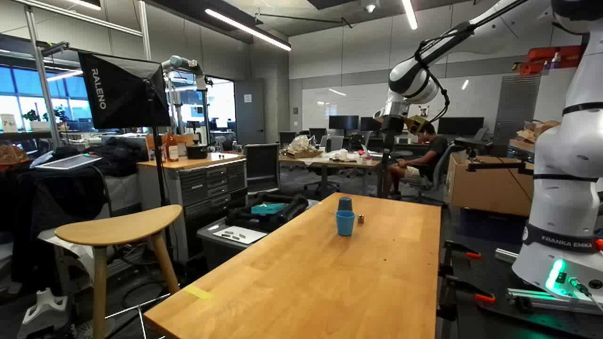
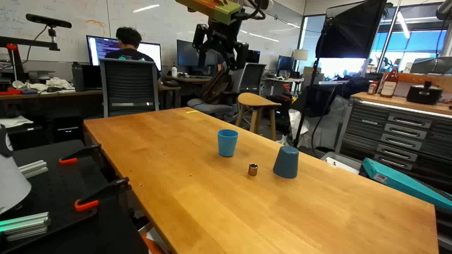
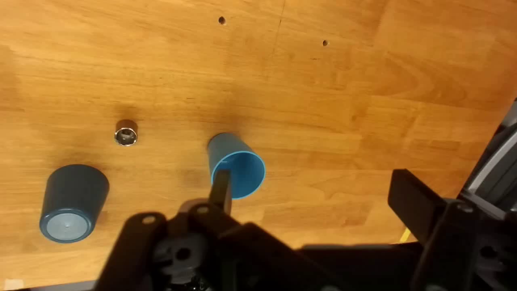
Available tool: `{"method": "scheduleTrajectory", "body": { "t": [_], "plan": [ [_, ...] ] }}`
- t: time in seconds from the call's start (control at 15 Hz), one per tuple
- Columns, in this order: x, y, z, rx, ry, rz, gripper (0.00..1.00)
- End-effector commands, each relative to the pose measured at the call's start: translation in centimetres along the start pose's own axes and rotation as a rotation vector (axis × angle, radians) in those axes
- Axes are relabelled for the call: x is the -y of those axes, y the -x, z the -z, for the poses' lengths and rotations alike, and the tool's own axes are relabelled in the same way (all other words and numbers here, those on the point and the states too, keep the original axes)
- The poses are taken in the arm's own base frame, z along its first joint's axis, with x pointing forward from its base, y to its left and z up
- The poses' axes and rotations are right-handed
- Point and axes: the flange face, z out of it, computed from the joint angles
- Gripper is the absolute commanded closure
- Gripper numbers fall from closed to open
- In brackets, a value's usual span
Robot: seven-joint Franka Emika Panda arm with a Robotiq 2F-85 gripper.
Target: Put the metal thing in the cup
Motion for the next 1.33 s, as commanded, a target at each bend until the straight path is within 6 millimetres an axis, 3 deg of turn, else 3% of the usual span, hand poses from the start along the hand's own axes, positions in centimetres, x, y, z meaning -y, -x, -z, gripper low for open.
{"method": "scheduleTrajectory", "body": {
  "t": [0.0,0.27,0.4,0.53,0.8,1.07,1.27],
  "plan": [
    [0.0,-0.1,0.1,-0.001,0.001,0.0,0.0],
    [0.0,-0.2,0.4,-0.006,0.004,0.002,0.0],
    [0.5,-0.9,-0.4,0.003,0.082,0.019,0.0],
    [-0.5,-2.3,-2.0,-0.003,0.194,0.001,0.0],
    [-3.8,-4.1,-7.3,0.003,0.354,-0.06,0.0],
    [-7.1,-5.1,-13.6,0.036,0.416,-0.13,0.0],
    [-8.9,-5.8,-17.2,0.063,0.427,-0.173,0.0]
  ]
}}
